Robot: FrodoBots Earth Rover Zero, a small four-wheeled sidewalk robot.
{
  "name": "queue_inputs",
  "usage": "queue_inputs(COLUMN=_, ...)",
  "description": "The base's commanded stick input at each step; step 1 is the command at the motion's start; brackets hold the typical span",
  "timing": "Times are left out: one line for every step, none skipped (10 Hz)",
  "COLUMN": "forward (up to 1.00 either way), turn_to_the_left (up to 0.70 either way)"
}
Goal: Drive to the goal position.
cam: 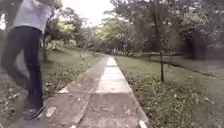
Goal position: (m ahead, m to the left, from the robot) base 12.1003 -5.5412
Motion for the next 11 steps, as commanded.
queue_inputs(forward=0.88, turn_to_the_left=-0.01)
queue_inputs(forward=0.99, turn_to_the_left=-0.04)
queue_inputs(forward=1.00, turn_to_the_left=-0.27)
queue_inputs(forward=1.00, turn_to_the_left=-0.15)
queue_inputs(forward=1.00, turn_to_the_left=-0.03)
queue_inputs(forward=1.00, turn_to_the_left=0.00)
queue_inputs(forward=1.00, turn_to_the_left=0.00)
queue_inputs(forward=1.00, turn_to_the_left=0.00)
queue_inputs(forward=1.00, turn_to_the_left=0.00)
queue_inputs(forward=1.00, turn_to_the_left=0.00)
queue_inputs(forward=1.00, turn_to_the_left=0.00)
